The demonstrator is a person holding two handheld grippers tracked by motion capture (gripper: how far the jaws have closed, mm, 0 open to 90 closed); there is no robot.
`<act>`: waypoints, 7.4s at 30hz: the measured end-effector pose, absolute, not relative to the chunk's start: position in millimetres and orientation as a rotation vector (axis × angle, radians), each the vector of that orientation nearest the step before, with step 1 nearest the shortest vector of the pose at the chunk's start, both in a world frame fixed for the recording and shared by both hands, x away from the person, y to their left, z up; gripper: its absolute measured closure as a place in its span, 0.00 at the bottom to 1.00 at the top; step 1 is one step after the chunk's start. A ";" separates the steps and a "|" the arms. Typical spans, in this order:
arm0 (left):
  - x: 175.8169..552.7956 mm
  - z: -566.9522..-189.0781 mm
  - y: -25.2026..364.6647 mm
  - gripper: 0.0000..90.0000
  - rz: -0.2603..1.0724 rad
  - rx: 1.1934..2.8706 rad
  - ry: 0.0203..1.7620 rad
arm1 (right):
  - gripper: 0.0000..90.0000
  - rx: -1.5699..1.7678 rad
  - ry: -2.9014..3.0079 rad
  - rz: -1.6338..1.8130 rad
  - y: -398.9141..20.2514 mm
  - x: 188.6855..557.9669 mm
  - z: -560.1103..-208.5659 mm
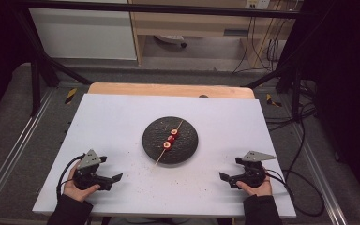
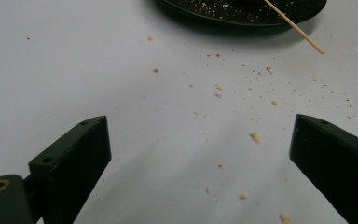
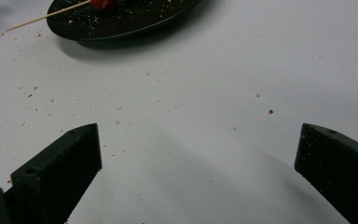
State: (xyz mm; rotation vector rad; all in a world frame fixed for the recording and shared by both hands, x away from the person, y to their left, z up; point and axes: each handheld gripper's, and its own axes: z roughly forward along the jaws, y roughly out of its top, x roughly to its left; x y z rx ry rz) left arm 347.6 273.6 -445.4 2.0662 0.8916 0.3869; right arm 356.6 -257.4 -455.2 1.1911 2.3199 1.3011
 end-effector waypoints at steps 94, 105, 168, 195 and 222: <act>419.6 -418.1 92.9 0.85 0.348 2.354 1.076 | 0.02 1.172 2.320 1.287 -255.0 356.8 -450.4; 421.0 -418.2 93.0 0.97 0.350 2.321 1.133 | 0.02 1.167 2.325 1.284 -255.1 357.2 -450.7; 340.5 -420.1 183.6 0.98 0.356 1.982 0.901 | 0.01 1.169 2.332 1.391 -205.0 356.9 -437.4; 328.7 -418.9 171.9 0.98 0.358 1.979 0.823 | 0.01 1.154 2.321 1.475 -143.8 372.8 -414.2; 322.4 -419.3 162.4 0.98 0.371 1.998 0.777 | 0.34 1.201 2.300 1.740 -109.9 401.6 -402.3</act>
